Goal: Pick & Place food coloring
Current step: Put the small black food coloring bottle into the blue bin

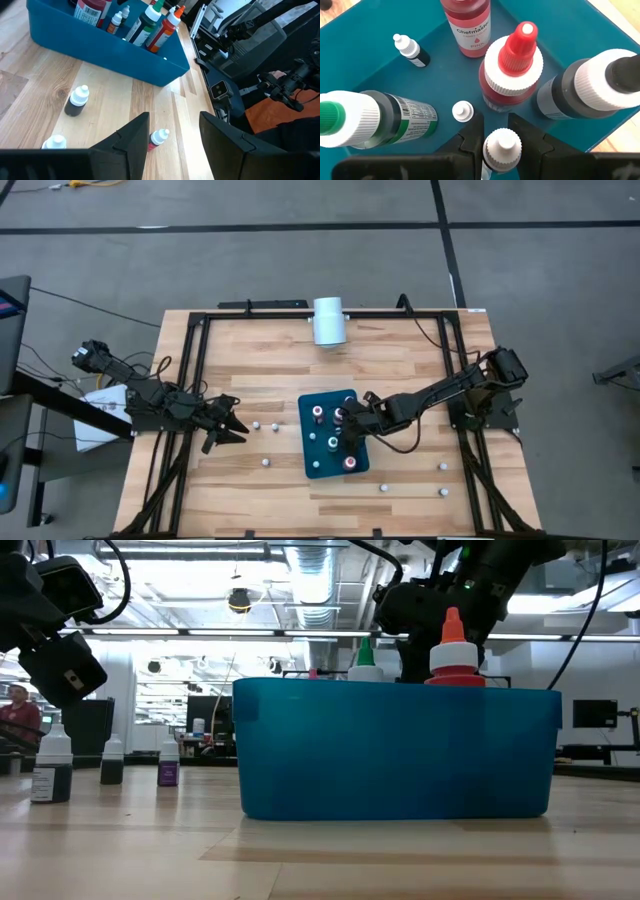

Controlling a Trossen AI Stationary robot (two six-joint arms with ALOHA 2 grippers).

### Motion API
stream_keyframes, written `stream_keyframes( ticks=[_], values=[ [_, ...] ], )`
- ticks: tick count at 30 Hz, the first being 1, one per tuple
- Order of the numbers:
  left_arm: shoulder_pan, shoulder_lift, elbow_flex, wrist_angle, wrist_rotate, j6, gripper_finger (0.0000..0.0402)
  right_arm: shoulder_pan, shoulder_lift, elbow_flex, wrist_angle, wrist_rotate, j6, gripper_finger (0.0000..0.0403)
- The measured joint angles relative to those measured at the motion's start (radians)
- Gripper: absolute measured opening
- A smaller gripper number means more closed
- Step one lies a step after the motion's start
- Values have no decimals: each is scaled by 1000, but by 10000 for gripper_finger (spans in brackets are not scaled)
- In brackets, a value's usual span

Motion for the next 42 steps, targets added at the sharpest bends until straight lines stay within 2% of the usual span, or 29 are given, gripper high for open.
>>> stream_keyframes(
  ticks=[35,38,42],
  values=[
    [0,0,0,0,0,0,165,0,0,0,7,-8,-1,79],
    [0,0,0,0,0,-1,165,0,0,0,7,-8,4,92],
    [0,0,0,0,0,0,165,0,0,0,7,-8,4,132]
  ],
)
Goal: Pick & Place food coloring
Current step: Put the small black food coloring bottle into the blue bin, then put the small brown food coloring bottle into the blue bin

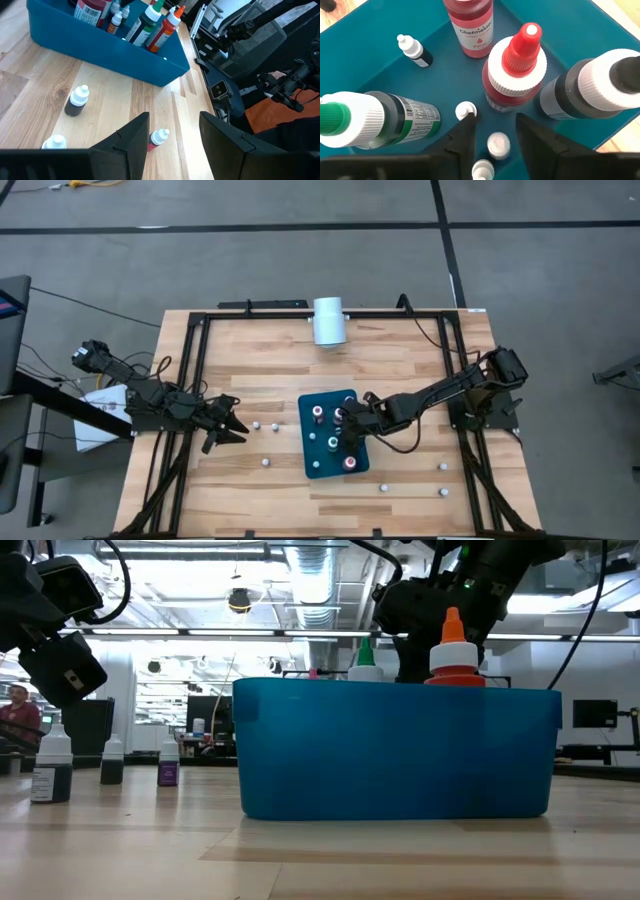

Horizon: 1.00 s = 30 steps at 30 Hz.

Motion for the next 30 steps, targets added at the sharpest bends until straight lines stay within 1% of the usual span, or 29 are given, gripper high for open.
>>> stream_keyframes(
  ticks=[6,8,11,18,22,30],
  values=[
    [0,0,0,0,0,0,165,1,0,0,0,1,-5,209],
    [0,0,0,0,0,0,165,1,0,0,-1,2,-6,228],
    [0,0,0,0,0,0,165,0,0,0,-8,4,-7,245],
    [0,0,0,0,0,0,165,0,0,0,-27,4,-6,249],
    [0,0,0,0,0,0,165,0,0,23,-39,4,-6,249],
    [0,0,0,0,0,1,165,0,0,92,-194,19,-6,249]
  ],
)
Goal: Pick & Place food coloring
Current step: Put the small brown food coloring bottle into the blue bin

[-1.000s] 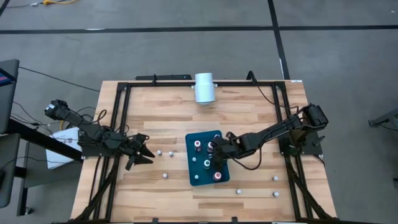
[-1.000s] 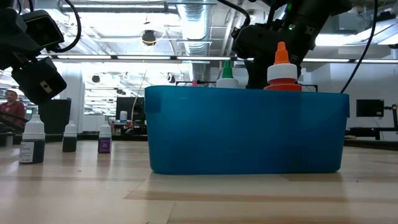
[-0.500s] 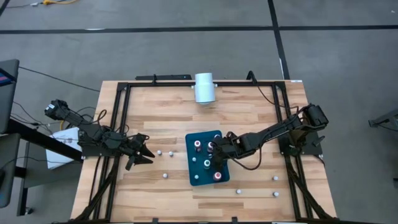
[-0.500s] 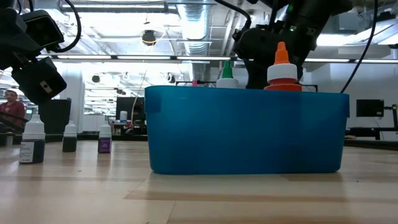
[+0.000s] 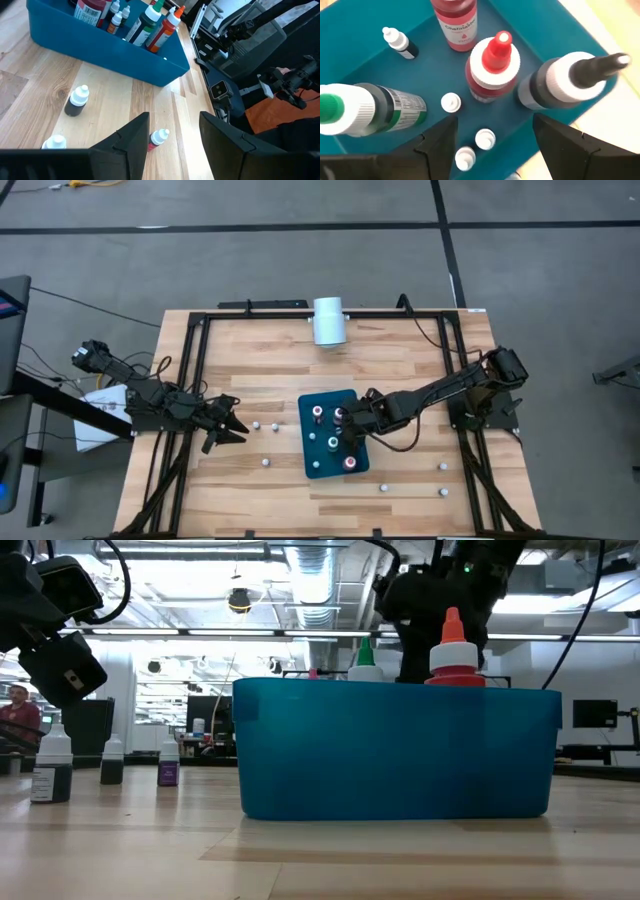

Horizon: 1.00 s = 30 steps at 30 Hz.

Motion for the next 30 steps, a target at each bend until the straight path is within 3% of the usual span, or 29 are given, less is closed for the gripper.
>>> stream_keyframes(
  ticks=[8,16,25,30],
  values=[
    [0,0,0,0,0,0,165,31,0,114,-136,8,-1,249],
    [0,0,0,0,0,-1,165,100,0,251,-315,103,16,249],
    [0,0,0,2,0,-1,165,243,-62,314,-644,318,331,249],
    [0,0,0,3,0,-1,165,350,-144,314,-762,367,434,249]
  ],
)
